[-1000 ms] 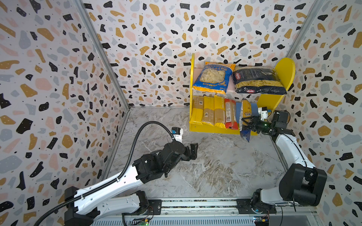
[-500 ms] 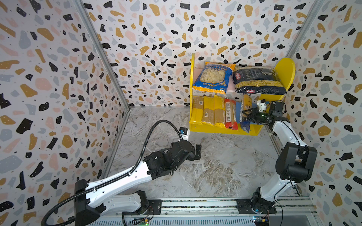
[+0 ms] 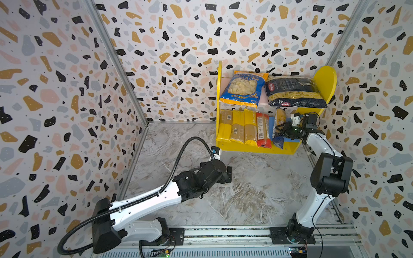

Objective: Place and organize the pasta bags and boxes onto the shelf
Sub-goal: 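Lower the ankara pack onto the lower shelf beside the red-white pack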

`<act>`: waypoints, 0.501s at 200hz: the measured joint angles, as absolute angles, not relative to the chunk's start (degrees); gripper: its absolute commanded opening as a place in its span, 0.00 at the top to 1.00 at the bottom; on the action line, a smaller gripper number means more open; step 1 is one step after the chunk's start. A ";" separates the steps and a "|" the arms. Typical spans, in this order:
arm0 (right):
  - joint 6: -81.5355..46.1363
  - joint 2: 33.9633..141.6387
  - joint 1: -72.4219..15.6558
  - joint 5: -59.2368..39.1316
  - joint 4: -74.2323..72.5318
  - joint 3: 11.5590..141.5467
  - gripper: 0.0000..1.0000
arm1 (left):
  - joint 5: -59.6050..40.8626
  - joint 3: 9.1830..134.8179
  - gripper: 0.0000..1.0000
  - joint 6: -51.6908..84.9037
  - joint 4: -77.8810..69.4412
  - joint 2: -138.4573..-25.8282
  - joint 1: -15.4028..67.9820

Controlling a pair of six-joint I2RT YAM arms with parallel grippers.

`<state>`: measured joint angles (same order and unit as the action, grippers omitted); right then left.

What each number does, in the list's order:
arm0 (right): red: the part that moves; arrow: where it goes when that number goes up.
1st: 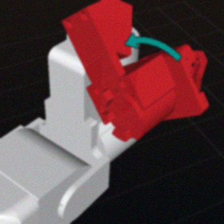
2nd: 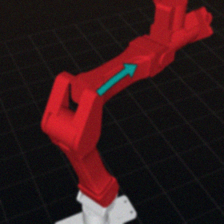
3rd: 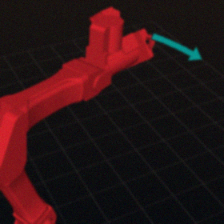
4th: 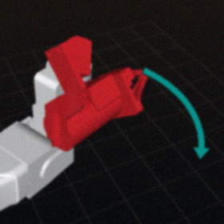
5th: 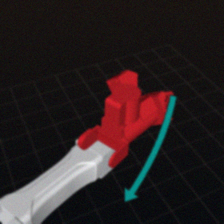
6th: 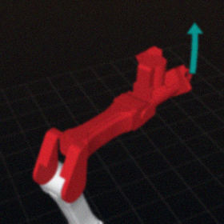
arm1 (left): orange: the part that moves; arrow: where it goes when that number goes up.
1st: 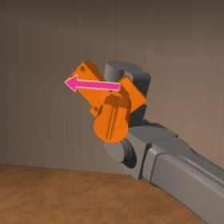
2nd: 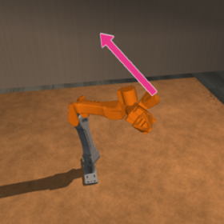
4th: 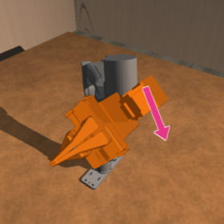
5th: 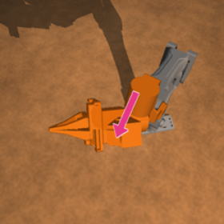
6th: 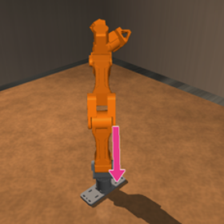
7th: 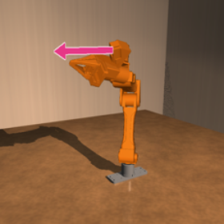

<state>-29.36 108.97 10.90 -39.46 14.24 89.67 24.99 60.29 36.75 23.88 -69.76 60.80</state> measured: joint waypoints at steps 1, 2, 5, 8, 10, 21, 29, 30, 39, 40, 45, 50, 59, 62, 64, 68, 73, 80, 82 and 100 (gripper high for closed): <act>-29.36 109.01 10.85 -39.38 14.26 89.76 0.97 | 24.99 60.29 0.01 36.73 23.88 -69.82 60.80; -29.34 109.06 10.83 -39.31 14.26 89.80 0.97 | 24.99 60.29 0.01 36.73 23.88 -69.84 60.80; -29.23 109.19 10.74 -39.09 14.41 90.08 0.97 | 24.97 60.29 0.00 36.73 23.88 -69.93 60.80; -29.21 109.25 10.68 -38.92 14.61 90.35 0.97 | 24.97 60.29 0.00 36.71 23.88 -70.02 60.77; -29.19 109.32 10.63 -38.81 14.70 90.50 0.97 | 24.99 60.29 0.01 36.71 23.88 -70.06 60.77; -28.99 109.47 10.39 -38.15 15.09 91.31 0.96 | 24.99 60.29 0.00 36.67 23.88 -70.17 60.75; -28.77 109.58 10.17 -37.56 15.16 91.79 0.96 | 24.99 60.29 0.01 36.64 23.88 -70.17 60.73; -28.71 109.58 10.13 -37.50 15.27 91.92 0.96 | 25.02 60.29 0.00 36.64 23.88 -70.17 60.71; -28.38 109.82 9.82 -36.91 15.55 92.62 0.95 | 24.99 60.29 0.00 36.62 23.88 -70.17 60.62; -28.36 109.82 9.80 -36.86 15.57 92.68 0.95 | 25.02 60.29 0.00 36.62 23.88 -70.17 60.62; -28.05 110.00 9.56 -36.40 15.88 93.17 0.95 | 25.02 60.29 0.01 36.62 23.88 -70.17 60.51; -27.88 110.21 9.39 -36.14 15.99 93.49 0.95 | 25.02 60.29 0.01 36.62 23.88 -70.17 60.47; -27.38 110.72 8.91 -35.31 16.36 94.28 0.93 | 25.06 60.29 0.01 36.62 23.88 -70.13 60.45; -27.11 110.89 8.69 -34.92 16.53 94.56 0.93 | 25.08 60.29 0.00 36.62 23.88 -70.13 60.42; -26.98 111.00 8.58 -34.72 16.67 94.72 0.93 | 25.10 60.29 0.00 36.62 23.88 -70.11 60.42; -26.70 111.37 8.32 -34.24 16.99 95.18 0.92 | 25.17 60.29 0.00 36.62 23.88 -70.08 60.42; -26.41 111.72 7.99 -33.58 17.34 95.66 0.91 | 25.21 60.29 0.00 36.62 23.88 -70.04 60.42; -26.02 112.27 7.46 -32.60 17.89 96.23 0.89 | 25.36 60.29 0.00 36.62 23.90 -69.97 60.42; -25.91 112.36 7.31 -32.27 18.02 96.36 0.89 | 25.39 60.27 0.00 36.62 23.88 -69.97 60.42; -25.19 112.88 6.31 -30.11 19.84 97.67 0.86 | 25.58 60.25 0.00 36.64 23.92 -69.47 60.34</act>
<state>-25.19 112.88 6.31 -30.11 19.84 97.67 25.58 60.25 36.64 23.92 -69.47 60.34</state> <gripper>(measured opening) 0.321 0.996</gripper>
